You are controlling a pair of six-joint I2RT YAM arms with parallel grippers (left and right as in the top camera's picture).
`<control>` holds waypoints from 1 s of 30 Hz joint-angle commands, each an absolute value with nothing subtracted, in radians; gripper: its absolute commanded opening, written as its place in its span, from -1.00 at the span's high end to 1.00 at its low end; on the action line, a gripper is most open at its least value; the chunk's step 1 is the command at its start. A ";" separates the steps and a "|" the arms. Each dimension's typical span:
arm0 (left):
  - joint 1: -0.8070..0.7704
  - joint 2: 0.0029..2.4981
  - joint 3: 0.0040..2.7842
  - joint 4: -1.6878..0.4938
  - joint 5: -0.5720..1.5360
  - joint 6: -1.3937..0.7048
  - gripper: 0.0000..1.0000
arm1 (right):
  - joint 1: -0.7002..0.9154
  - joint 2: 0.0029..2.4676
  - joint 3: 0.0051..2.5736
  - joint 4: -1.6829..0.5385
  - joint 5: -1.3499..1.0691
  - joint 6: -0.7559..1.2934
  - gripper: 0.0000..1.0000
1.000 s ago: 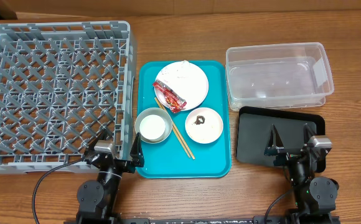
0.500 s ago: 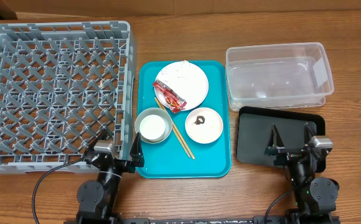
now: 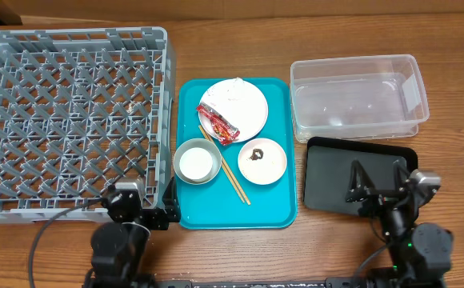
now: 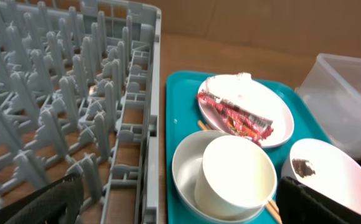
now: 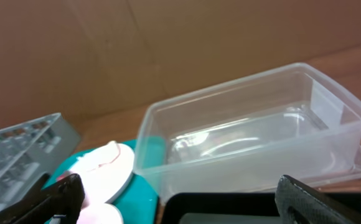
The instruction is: Sort waste into correct bins and load items into the dishwasher
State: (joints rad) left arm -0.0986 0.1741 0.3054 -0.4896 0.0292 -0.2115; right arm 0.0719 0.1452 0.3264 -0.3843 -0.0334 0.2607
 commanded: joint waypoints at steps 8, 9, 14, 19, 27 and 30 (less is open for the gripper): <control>-0.105 0.575 0.700 -0.848 0.016 -0.224 -1.00 | 0.067 0.559 0.741 -0.632 -0.142 0.254 -0.99; -0.105 0.622 0.740 -0.891 0.016 -0.224 -1.00 | 0.067 0.618 0.789 -0.673 -0.153 0.250 -0.99; -0.105 0.768 0.864 -1.011 0.031 -0.224 -0.99 | 0.067 0.842 1.000 -0.875 -0.160 0.205 -1.00; -0.105 0.836 0.908 -1.047 0.051 -0.225 -1.00 | 0.068 0.966 1.085 -0.852 -0.352 0.204 -0.99; -0.103 0.843 0.908 -1.046 0.073 -0.233 -1.00 | 0.168 1.177 1.206 -0.836 -0.363 0.122 -0.97; -0.093 0.843 0.908 -1.052 0.041 -0.275 -0.99 | 0.314 1.390 1.402 -0.909 -0.281 0.069 -0.97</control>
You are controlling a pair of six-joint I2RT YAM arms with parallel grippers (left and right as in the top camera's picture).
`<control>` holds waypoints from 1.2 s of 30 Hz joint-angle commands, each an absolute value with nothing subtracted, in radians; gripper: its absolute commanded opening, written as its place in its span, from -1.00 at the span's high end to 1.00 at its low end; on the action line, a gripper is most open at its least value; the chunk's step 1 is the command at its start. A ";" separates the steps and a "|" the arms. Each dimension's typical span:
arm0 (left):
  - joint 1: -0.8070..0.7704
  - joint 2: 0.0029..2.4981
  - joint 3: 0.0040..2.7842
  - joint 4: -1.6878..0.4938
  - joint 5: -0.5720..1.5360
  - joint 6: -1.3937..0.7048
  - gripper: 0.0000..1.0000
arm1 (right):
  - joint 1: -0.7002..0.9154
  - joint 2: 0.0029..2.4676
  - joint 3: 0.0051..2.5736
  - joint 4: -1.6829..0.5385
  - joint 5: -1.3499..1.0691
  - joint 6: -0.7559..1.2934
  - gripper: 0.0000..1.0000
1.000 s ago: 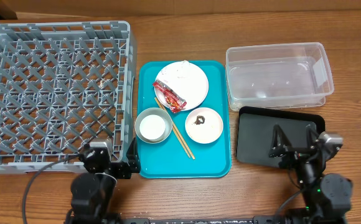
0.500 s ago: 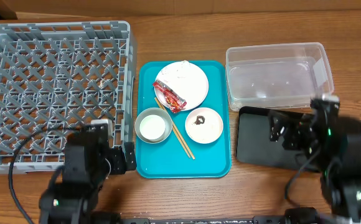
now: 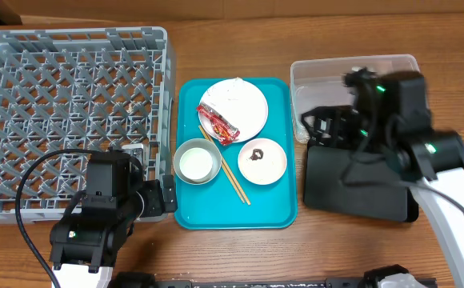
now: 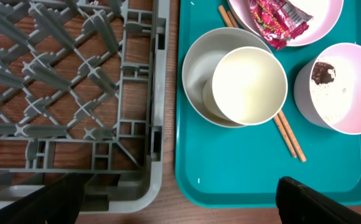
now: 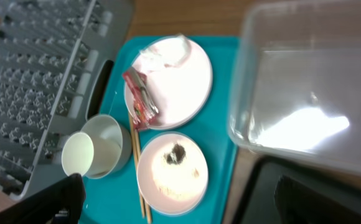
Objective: Sort waste into correct bins and load items into the dishwasher
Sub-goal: 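Reach the right gripper to the red wrapper on the white plate, then grasp the red wrapper and drop it into the clear bin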
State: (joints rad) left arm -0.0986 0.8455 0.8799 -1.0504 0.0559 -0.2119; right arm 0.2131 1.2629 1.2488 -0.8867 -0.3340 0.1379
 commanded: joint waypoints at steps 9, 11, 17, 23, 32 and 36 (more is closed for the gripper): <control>0.083 0.858 0.908 -1.070 0.050 -0.296 -1.00 | 0.495 1.726 1.573 -0.832 -0.170 0.007 -0.97; 0.133 0.871 0.908 -1.073 0.057 -0.296 -1.00 | 0.514 1.785 1.573 -0.789 -0.168 0.007 -0.93; 0.210 0.925 0.908 -1.073 0.072 -0.296 -1.00 | 0.571 1.962 1.573 -0.661 -0.169 0.020 -0.78; 0.210 0.953 0.908 -1.074 0.072 -0.296 -1.00 | 0.598 2.083 1.572 -0.614 -0.170 0.082 -0.65; 0.210 0.955 0.908 -1.069 0.071 -0.296 -1.00 | 0.603 2.126 1.573 -0.611 -0.184 0.087 0.65; 0.210 0.955 0.908 -1.069 0.071 -0.295 -1.00 | 0.585 2.093 1.613 -0.656 -0.160 0.109 0.92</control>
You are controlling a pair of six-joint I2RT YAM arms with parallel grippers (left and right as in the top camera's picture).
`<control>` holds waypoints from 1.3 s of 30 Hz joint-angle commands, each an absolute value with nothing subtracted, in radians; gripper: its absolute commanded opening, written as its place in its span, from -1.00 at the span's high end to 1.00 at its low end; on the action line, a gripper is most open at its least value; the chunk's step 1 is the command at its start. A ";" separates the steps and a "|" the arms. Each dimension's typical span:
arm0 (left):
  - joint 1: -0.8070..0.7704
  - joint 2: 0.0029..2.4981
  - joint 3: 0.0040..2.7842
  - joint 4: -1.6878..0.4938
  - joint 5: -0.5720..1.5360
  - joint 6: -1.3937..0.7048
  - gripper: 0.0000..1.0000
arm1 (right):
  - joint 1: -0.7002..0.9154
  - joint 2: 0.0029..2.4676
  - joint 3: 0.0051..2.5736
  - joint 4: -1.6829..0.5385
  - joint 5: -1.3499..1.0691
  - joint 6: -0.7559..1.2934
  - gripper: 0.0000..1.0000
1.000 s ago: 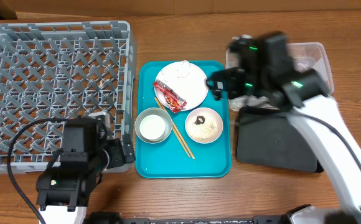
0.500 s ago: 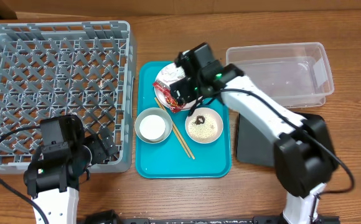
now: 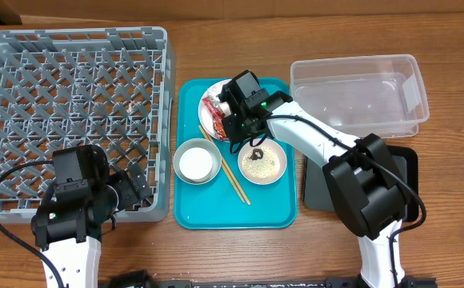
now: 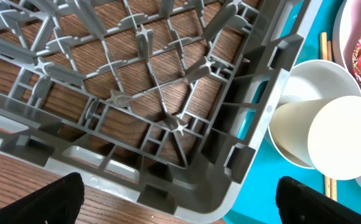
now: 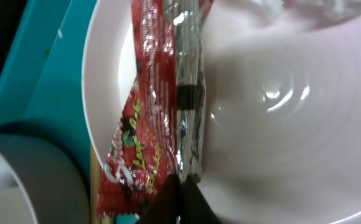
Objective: Sort waste into correct bins and load items into the dishwasher
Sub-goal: 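Grasp the red wrapper and drop it into the clear bin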
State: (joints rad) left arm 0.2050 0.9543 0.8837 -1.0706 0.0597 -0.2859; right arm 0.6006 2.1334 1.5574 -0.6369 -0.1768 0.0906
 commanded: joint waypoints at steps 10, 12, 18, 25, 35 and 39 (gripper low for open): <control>0.210 0.955 0.908 -1.069 0.071 -0.292 -1.00 | 0.424 1.866 1.730 -0.800 0.046 0.244 0.92; 0.210 0.955 0.908 -1.068 0.071 -0.292 -1.00 | 0.364 1.847 1.730 -0.849 0.084 0.312 0.92; 0.210 0.955 0.908 -1.060 0.071 -0.292 -1.00 | 0.206 1.858 1.681 -0.965 0.089 0.472 0.92; 0.210 0.955 0.908 -1.058 0.070 -0.292 -1.00 | 0.162 1.859 1.613 -0.938 0.085 0.476 -0.15; 0.210 0.955 0.908 -1.055 0.071 -0.292 -1.00 | 0.305 1.852 1.694 -0.704 -0.237 0.306 -0.85; 0.210 0.955 0.908 -1.054 0.071 -0.292 -1.00 | 0.414 1.896 1.693 -0.641 -0.120 0.299 -0.85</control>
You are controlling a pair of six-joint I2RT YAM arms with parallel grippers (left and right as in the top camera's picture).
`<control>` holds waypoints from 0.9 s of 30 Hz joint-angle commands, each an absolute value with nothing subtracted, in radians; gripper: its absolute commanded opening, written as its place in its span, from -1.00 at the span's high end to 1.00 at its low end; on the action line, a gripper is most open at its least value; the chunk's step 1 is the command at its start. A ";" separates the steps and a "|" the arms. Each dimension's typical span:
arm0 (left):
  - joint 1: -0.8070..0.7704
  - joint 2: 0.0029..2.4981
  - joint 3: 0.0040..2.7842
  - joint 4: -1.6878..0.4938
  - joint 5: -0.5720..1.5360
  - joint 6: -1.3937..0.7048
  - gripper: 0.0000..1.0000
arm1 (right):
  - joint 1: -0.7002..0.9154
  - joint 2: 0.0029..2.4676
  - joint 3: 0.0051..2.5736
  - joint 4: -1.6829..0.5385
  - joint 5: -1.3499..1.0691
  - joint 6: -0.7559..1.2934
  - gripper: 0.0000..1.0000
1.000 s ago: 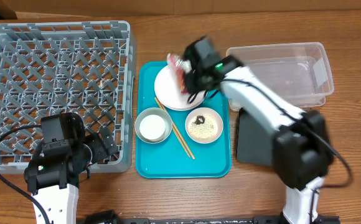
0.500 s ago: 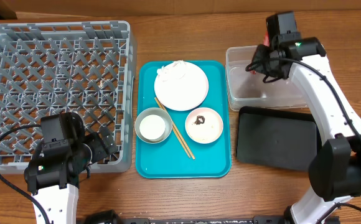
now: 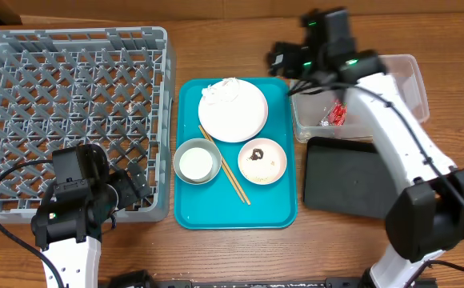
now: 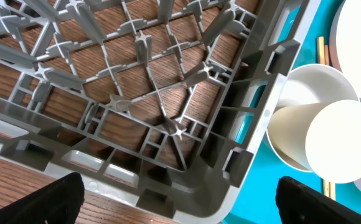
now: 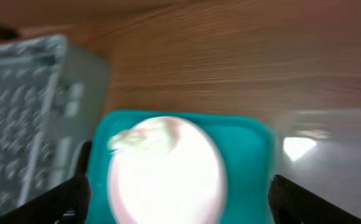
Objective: Sort waste into correct bins and load items into the dishwasher
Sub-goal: 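Grasp the red wrapper and drop it into the clear bin, then grasp the white tissue on the plate and drop it in the bin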
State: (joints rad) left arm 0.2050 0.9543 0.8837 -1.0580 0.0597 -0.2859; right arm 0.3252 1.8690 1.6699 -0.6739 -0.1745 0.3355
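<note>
A red snack wrapper lies inside the clear plastic bin. My right gripper hangs open and empty over the table between the bin and the teal tray; its view is blurred, showing the large white plate with a crumpled tissue. On the tray also sit a bowl holding a paper cup, chopsticks and a small plate with food residue. My left gripper is open at the near right corner of the grey dish rack.
A black tray lies in front of the clear bin. The left wrist view shows the rack corner just below my left gripper, with the cup to the right. Cardboard lines the table's back edge.
My right gripper was shut on the red wrapper on the large plate. Now it is open and raised near the bin's left end, and the wrapper lies in the clear bin. The left arm is unchanged.
Both arms sat low at the table's front edge with the wrapper on the large plate. Then the right arm was over the bin and the left by the rack. Then the right gripper was shut on the wrapper; now the wrapper is in the clear bin.
</note>
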 commanded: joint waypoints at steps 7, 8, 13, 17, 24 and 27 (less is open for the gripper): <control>0.210 0.955 0.908 -1.054 0.071 -0.292 -1.00 | 0.533 2.048 1.693 -0.510 0.055 0.318 -0.78; 0.210 0.955 0.908 -1.055 0.071 -0.292 -1.00 | 0.539 2.069 1.693 -0.489 0.055 0.318 -0.76; 0.210 0.955 0.908 -1.063 0.071 -0.292 -1.00 | 0.555 2.190 1.693 -0.370 0.061 0.377 -0.71; 0.210 0.955 0.908 -1.071 0.071 -0.292 -1.00 | 0.555 2.251 1.693 -0.325 0.068 0.419 -0.67; 0.209 0.955 0.908 -1.073 0.070 -0.292 -1.00 | 0.555 2.302 1.690 -0.300 0.066 0.473 -0.10; 0.209 0.955 0.908 -1.073 0.071 -0.292 -0.99 | 0.555 2.302 1.691 -0.296 0.066 0.472 0.28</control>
State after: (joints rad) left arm 0.2050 0.9543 0.8848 -1.0737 0.0597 -0.2859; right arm 0.5514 2.3013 1.6737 -0.3073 0.0563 0.4492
